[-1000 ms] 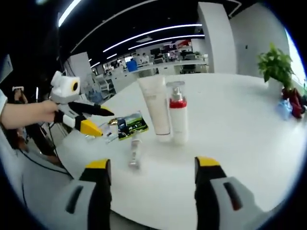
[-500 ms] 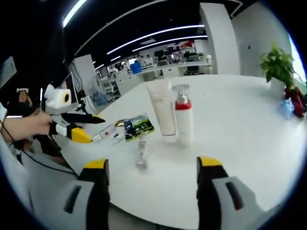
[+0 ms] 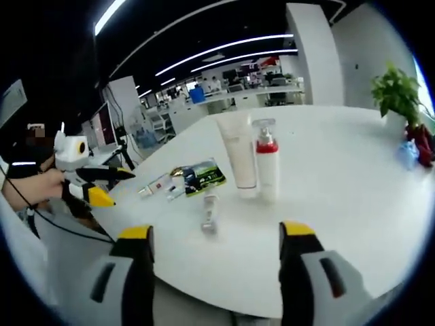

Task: Arrange the skincare products in the storage area until every visible bottle or jar stands upright without overlapping.

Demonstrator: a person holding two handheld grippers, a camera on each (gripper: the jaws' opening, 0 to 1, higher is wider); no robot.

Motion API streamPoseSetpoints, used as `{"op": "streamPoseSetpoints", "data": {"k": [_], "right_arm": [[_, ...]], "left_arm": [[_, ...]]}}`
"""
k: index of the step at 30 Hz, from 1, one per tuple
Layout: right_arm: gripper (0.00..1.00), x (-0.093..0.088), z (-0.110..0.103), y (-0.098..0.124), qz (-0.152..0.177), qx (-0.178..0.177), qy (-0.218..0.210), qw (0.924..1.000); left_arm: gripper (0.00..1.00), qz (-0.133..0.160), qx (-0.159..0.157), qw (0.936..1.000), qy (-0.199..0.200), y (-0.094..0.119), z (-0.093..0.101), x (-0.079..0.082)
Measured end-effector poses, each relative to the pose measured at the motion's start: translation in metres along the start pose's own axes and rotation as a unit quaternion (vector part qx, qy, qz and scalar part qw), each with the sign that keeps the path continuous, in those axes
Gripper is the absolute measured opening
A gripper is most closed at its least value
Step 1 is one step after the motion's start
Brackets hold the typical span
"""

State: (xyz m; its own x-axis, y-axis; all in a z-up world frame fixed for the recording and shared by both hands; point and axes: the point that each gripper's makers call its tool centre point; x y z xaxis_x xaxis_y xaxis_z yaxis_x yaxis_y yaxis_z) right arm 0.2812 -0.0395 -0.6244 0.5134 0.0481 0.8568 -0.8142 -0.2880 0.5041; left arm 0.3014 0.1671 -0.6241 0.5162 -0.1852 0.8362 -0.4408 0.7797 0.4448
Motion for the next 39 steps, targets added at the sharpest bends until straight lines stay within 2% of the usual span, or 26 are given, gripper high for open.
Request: {"op": "streamPoseSetpoints", "data": {"k": [5, 15, 20, 25, 39], "right_arm": [[0.75, -0.003, -0.004, 0.005, -0.003, 0.005, 0.0, 1.0], [0.75, -0.011, -0.007, 0.012, -0.012, 0.008, 0.005, 0.9999], [0.73, -0.007, -0.008, 0.014, 0.007, -0.004, 0.012, 0.9999], [0.72, -0.01, -0.008, 0.011, 0.005, -0.011, 0.026, 0.9996], [0.7, -0.011, -0.004, 0.01, 0.005, -0.021, 0.029, 0.9994]], "left_arm": [[0.94, 0.015, 0.026, 0.9994, 0.018, 0.021, 0.0, -0.01], [0.97, 0.041, 0.075, 0.9951, 0.05, 0.048, -0.003, -0.025], [0.97, 0.04, 0.094, 0.9933, 0.054, 0.058, 0.001, -0.034], [0.97, 0.039, 0.103, 0.9932, 0.039, 0.058, 0.002, -0.034], [0.96, 0.036, 0.113, 0.9927, 0.025, 0.06, -0.005, -0.038]]}}
Point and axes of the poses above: the point that each gripper's makers call its tool centre point, and the gripper's own axes: y roughly backward along the fingers, z roughly to its right, x roughly out of its top, and after that the axes turned 12 degrees about -x, right-handed
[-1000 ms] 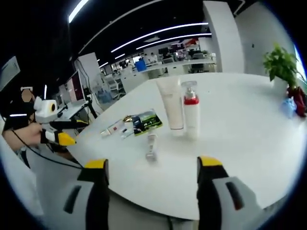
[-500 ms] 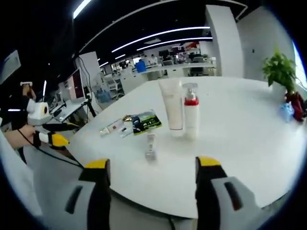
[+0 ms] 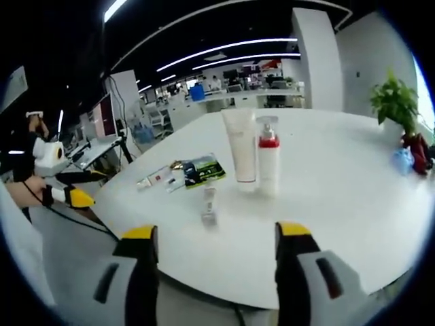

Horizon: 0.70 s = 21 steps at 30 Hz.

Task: Arrange the skincare products in the storage area until every visible bottle or jar stands upright without overlapping.

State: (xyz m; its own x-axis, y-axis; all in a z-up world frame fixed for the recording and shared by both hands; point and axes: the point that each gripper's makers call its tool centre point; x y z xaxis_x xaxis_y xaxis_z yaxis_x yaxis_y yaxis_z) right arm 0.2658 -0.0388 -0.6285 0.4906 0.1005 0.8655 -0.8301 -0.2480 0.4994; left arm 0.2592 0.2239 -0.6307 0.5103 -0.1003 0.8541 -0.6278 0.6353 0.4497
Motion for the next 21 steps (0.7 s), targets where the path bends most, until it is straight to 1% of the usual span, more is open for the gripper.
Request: {"op": "streamPoseSetpoints", "data": {"k": [3, 7, 9, 11, 16, 17, 19, 20, 21], "right_arm": [[0.71, 0.0, -0.003, 0.0, -0.001, 0.005, 0.007, 1.0], [0.71, -0.002, -0.004, -0.002, -0.007, 0.007, 0.011, 0.9999], [0.71, -0.002, -0.004, -0.002, -0.009, 0.008, 0.011, 0.9999], [0.71, -0.003, -0.004, -0.002, -0.011, 0.008, 0.011, 0.9999], [0.7, -0.005, -0.004, -0.005, -0.021, 0.005, 0.014, 0.9997], [0.71, -0.006, -0.005, -0.005, -0.025, 0.007, 0.018, 0.9995], [0.72, -0.007, -0.011, -0.005, -0.026, 0.018, 0.043, 0.9986], [0.73, -0.009, -0.015, -0.005, -0.031, 0.026, 0.059, 0.9974], [0.73, -0.012, -0.018, -0.006, -0.038, 0.03, 0.064, 0.9967]], "left_arm": [[0.97, 0.006, -0.003, 1.0, 0.004, 0.0, -0.001, 0.001], [0.95, 0.004, 0.003, 1.0, -0.008, 0.001, -0.003, -0.001], [0.95, 0.003, -0.003, 0.9999, -0.009, 0.001, -0.001, -0.001], [0.94, -0.002, -0.003, 0.9999, -0.016, 0.0, -0.001, -0.002], [0.92, -0.002, -0.004, 0.9999, -0.014, 0.0, -0.001, -0.002], [0.92, 0.0, -0.004, 0.9999, -0.012, 0.001, -0.002, -0.001], [0.89, 0.006, -0.001, 0.9999, -0.009, 0.002, -0.003, 0.0], [0.89, 0.007, -0.001, 0.9999, -0.008, 0.002, -0.004, 0.001], [0.89, 0.008, -0.002, 0.9999, -0.007, 0.002, -0.004, 0.001]]}}
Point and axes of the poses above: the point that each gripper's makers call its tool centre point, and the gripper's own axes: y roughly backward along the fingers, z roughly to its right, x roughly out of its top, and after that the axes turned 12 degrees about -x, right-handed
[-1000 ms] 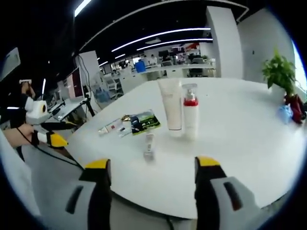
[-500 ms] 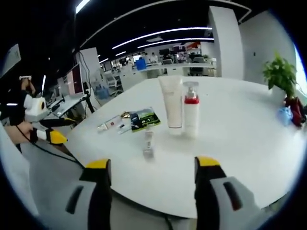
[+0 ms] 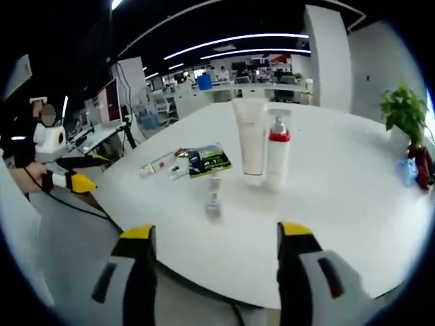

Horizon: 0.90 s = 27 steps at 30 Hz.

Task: Arrange the skincare products in the storage area until every visible bottle or jar stands upright without overlapping.

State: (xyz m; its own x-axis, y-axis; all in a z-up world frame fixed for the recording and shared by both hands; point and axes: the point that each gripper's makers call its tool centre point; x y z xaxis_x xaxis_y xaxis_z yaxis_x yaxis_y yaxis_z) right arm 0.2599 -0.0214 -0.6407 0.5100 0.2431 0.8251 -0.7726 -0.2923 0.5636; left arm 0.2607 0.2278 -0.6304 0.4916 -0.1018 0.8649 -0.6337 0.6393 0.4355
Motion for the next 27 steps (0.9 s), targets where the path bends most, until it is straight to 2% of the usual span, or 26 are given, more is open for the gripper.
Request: {"op": "streamPoseSetpoints", "data": {"k": [5, 16, 20, 27], "right_arm": [[0.7, -0.001, -0.003, -0.005, -0.012, 0.005, 0.002, 0.9999], [0.68, -0.015, -0.004, -0.012, -0.065, 0.011, -0.002, 0.9978], [0.68, -0.008, -0.007, -0.018, -0.067, 0.019, -0.006, 0.9975], [0.67, 0.0, -0.015, -0.039, -0.073, 0.031, 0.011, 0.9967]], "left_arm": [[0.9, -0.006, -0.001, 1.0, -0.001, 0.0, 0.001, -0.002], [0.9, -0.01, -0.001, 0.9999, 0.01, 0.001, -0.001, -0.005], [0.89, -0.011, -0.002, 0.9999, 0.012, 0.001, -0.001, -0.006], [0.88, -0.012, 0.0, 0.9998, 0.015, 0.002, -0.001, -0.006]]}}
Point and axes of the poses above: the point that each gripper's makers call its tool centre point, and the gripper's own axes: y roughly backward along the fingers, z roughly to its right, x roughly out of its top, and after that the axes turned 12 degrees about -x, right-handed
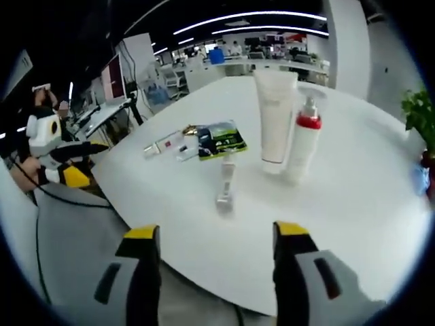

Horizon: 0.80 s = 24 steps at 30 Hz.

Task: Arrange the skincare products in the storage area until every visible bottle or jar stands upright without overlapping.

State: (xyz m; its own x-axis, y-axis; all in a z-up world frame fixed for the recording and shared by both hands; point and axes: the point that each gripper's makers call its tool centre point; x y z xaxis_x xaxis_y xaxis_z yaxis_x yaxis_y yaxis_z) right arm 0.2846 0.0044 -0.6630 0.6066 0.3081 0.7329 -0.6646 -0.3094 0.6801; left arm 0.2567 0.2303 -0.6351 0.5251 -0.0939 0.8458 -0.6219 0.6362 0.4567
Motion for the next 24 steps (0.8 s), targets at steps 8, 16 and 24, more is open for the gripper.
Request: {"op": "streamPoseSetpoints", "data": {"k": [8, 16, 24], "right_arm": [[0.66, 0.003, -0.003, -0.018, -0.015, 0.009, 0.015, 0.9997], [0.61, 0.006, 0.002, -0.04, -0.04, 0.009, 0.059, 0.9974], [0.56, 0.017, -0.002, -0.065, -0.05, 0.023, 0.076, 0.9956]], "left_arm": [[0.87, 0.003, 0.007, 1.0, -0.001, 0.001, 0.001, 0.002], [0.86, -0.003, 0.007, 1.0, -0.003, 0.0, 0.002, 0.001], [0.84, -0.001, 0.008, 0.9999, 0.008, 0.001, -0.001, 0.001]]}}
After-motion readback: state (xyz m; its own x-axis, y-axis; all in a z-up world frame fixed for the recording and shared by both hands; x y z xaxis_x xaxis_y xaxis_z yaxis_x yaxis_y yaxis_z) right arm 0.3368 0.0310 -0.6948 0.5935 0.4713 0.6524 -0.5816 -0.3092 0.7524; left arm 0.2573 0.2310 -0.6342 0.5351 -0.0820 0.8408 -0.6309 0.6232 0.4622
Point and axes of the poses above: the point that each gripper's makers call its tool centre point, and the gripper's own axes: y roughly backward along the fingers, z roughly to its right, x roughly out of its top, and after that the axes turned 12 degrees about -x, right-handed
